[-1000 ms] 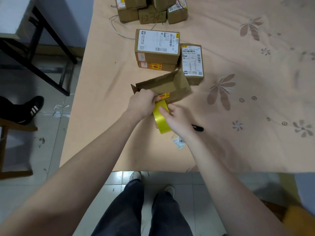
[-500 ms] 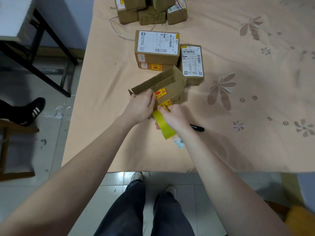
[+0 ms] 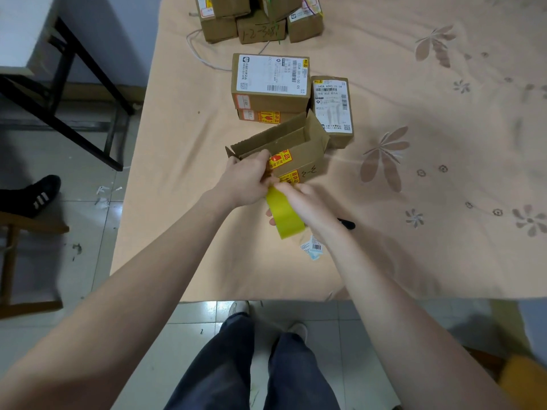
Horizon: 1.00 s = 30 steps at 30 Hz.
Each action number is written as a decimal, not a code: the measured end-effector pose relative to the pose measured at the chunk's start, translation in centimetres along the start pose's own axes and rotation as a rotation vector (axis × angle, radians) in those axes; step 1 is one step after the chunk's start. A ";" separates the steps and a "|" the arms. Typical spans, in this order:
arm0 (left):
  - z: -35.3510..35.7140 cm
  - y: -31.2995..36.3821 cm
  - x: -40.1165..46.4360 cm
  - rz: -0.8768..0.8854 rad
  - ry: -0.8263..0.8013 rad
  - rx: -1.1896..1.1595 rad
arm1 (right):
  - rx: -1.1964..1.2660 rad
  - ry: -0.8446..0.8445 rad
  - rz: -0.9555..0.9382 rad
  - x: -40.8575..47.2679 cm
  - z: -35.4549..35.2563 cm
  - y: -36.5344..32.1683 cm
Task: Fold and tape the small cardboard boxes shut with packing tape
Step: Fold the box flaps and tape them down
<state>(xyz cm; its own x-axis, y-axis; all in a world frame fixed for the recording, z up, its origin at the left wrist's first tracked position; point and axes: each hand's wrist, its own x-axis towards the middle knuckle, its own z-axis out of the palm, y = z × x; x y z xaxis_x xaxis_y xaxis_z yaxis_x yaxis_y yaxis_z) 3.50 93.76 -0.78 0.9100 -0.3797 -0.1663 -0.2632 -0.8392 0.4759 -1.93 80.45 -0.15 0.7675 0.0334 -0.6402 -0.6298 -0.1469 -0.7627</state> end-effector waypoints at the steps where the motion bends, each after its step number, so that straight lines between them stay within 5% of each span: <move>1: 0.0 -0.1 0.1 -0.003 -0.009 0.002 | -0.010 -0.014 -0.003 0.0 -0.1 0.1; 13: 0.1 -0.5 1.3 0.061 0.018 0.068 | -0.057 -0.030 -0.118 -0.4 -0.1 1.2; 19: 1.1 -0.8 1.3 0.053 0.200 0.210 | -0.103 0.052 -0.048 -0.1 1.7 0.9; 24: 1.5 -1.3 1.1 -0.008 0.179 0.279 | -0.014 -0.032 0.075 0.4 2.2 0.8; 30: 0.8 0.3 -0.8 -0.111 0.399 0.317 | 0.052 -0.038 0.087 0.6 2.8 1.2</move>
<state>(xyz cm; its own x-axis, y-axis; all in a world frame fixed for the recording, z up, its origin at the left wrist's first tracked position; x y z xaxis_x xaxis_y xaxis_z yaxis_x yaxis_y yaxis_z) 2.42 93.51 -1.25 0.9730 -0.1553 0.1707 -0.1856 -0.9663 0.1784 -2.55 83.08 -1.70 0.7054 0.0608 -0.7062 -0.6997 -0.0998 -0.7074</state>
